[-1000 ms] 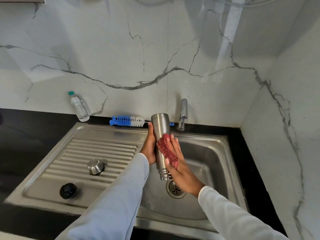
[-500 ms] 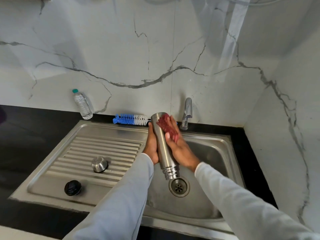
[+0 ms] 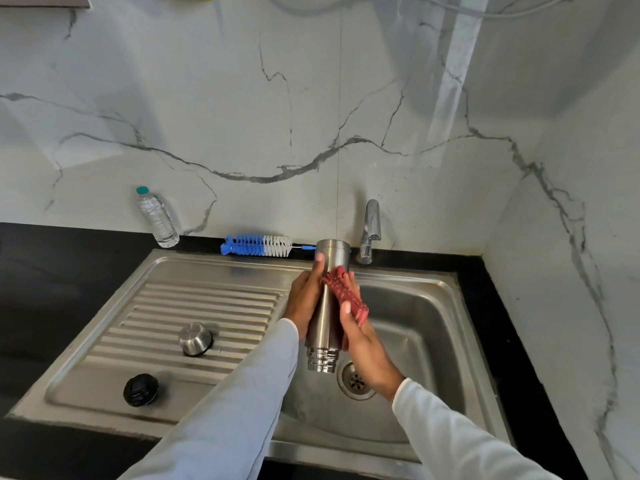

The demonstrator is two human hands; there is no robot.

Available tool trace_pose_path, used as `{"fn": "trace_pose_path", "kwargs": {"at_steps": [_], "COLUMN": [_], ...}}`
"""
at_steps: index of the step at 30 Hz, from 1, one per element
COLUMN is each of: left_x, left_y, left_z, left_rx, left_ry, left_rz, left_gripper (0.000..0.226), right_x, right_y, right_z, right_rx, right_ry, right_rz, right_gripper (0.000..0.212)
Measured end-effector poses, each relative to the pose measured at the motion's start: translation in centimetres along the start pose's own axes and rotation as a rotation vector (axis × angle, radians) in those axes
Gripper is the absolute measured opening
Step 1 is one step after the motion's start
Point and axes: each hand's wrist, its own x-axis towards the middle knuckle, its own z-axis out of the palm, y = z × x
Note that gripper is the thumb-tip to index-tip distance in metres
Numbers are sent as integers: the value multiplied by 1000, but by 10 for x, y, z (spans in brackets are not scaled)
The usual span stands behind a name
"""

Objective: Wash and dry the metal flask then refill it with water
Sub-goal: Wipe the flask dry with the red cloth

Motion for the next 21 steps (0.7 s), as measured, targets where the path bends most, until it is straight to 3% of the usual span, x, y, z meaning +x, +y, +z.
{"fn": "trace_pose_path", "kwargs": {"at_steps": [3,9,14,18,21], "left_x": [0,-8,-15,-17,-10], "left_y": [1,12,12,12,18], "left_z": [1,6,9,8,-1], "left_rx": [51,-60,-177,-325,-304], "left_ry": [-64,-132,-144,-103,-72], "left_rz": [-49,-165,-120,-71,-92], "left_gripper": [80,82,71,57,67], "right_x": [22,74,72,39,11], "right_y": [-14,-41,-42,-20,0], "right_z": [-7,-18,-20,-10,2], "right_rx": [41,4,12,-7,-5], "right_ry": [20,54,72,7,-14], "right_rz": [36,-6,46,118,47], "right_gripper": [60,63,41,61,75]}}
